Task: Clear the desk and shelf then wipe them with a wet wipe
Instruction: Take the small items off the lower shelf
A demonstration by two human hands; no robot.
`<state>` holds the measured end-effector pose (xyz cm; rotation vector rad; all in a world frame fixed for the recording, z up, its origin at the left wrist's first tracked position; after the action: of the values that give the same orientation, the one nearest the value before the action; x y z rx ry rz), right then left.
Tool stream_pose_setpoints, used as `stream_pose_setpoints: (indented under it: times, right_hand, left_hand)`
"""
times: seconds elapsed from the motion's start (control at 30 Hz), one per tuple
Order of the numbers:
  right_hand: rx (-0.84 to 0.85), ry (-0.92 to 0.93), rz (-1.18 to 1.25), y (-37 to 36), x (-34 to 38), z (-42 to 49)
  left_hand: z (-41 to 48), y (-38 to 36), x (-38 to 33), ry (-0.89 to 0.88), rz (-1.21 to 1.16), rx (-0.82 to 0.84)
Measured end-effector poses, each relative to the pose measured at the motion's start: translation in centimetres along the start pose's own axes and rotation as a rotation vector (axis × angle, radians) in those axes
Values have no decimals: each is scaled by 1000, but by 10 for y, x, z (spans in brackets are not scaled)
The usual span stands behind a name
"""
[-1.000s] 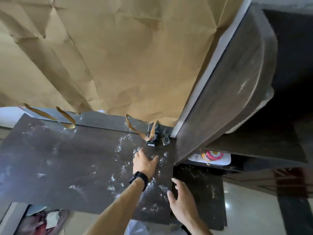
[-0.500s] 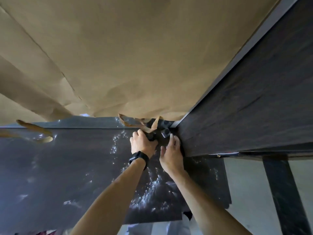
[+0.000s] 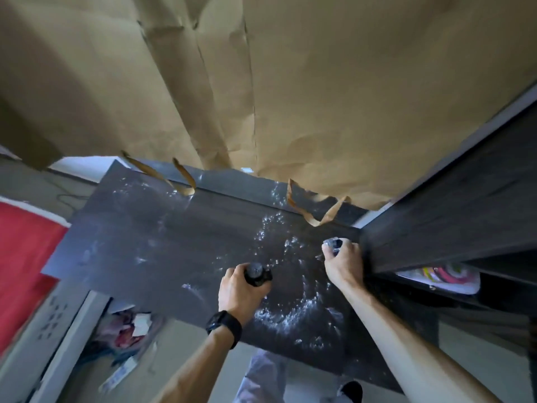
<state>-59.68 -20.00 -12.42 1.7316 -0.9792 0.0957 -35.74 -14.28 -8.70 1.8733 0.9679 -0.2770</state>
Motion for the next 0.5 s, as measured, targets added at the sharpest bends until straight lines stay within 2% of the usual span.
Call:
stream_pose_setpoints:
  times: [0.13, 0.27, 0.4, 0.5]
  right_hand:
    - [132, 125, 173, 13, -45, -63]
    - [220, 194, 205, 56, -113, -113]
    - [194, 177, 155, 112, -204, -136]
    - [110, 105, 200, 153, -270, -143]
  left_hand:
    - [-38, -15, -5, 3, -10, -11]
    - [-81, -58, -39, -22, 22, 8]
    - [-130, -125, -90, -108, 73, 86]
    - [-163, -177, -138, -200, 95, 134]
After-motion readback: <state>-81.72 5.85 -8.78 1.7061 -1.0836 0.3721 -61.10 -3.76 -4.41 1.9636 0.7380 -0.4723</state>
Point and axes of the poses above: each hand's wrist, its own z-axis towards the middle knuckle, its own y-axis out of the back of the hand, x = y × z, the point moved 1 cm from there along z, towards the middle knuckle, and after that the axes turned 3 degrees about x, right-handed, at the moved point
